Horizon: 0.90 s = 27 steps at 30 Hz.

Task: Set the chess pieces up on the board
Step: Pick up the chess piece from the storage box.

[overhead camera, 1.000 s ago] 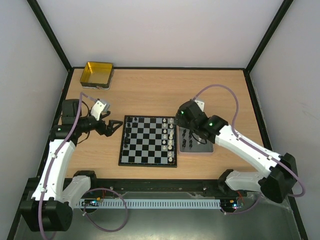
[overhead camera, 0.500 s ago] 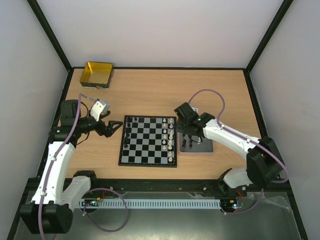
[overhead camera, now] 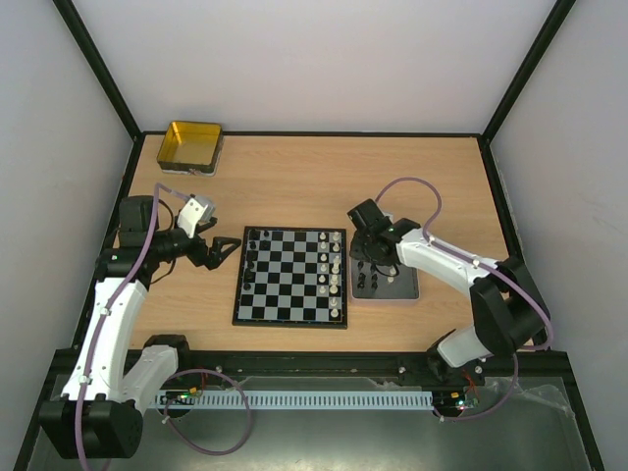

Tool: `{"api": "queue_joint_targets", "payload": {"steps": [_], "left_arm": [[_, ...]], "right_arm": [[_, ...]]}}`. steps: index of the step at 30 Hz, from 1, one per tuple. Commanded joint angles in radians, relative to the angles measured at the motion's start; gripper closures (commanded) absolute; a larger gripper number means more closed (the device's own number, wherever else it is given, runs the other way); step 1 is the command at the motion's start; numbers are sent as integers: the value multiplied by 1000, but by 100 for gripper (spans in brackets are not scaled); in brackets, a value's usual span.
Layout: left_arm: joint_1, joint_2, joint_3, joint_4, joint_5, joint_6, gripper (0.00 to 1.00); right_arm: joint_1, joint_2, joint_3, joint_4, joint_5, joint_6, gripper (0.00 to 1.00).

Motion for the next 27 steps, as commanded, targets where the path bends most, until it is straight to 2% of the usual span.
{"api": "queue_joint_targets", "payload": {"steps": [1,18,27], "left_arm": [[6,-5,-10,2,19,15,4],[6,-90,-8,-24,-6,103,3],[6,-109,-51,14,15,80,2]], "right_arm": [[-10,33,-17,33,-24,-16,66],[-19,27,-29,37,-11,-28,67],[-77,-17,-49,22,-11,-28,68]]}}
